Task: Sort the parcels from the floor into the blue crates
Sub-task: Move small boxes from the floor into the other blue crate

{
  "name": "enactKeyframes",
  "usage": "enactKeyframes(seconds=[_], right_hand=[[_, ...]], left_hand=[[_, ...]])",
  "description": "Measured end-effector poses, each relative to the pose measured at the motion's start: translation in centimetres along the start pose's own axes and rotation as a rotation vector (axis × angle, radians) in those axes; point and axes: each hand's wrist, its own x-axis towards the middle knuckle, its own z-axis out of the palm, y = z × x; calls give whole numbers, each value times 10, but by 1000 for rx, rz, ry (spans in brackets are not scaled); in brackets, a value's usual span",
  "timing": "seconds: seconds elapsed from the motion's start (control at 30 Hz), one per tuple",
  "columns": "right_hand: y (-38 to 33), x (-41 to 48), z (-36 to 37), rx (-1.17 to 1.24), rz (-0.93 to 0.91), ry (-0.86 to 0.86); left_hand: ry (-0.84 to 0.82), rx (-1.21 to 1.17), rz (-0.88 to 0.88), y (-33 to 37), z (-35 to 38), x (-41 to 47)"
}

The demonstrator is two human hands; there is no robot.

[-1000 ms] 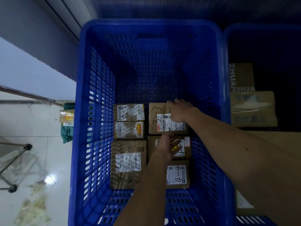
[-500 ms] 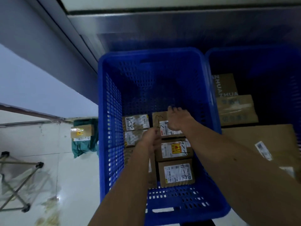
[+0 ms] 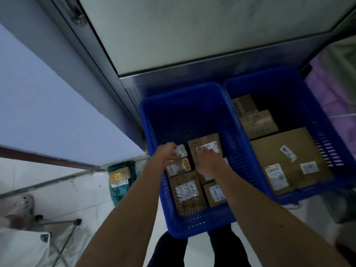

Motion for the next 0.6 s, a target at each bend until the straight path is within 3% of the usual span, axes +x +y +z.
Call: enactKeyframes(seconds=[0.2,0.6], right_hand=[[-4,-64,11,160,25,19],[8,-154,22,300,75,57]], left_hand=[[-73,156,40,-2,-19,-44],[15,211,137,-52,-21,-126]])
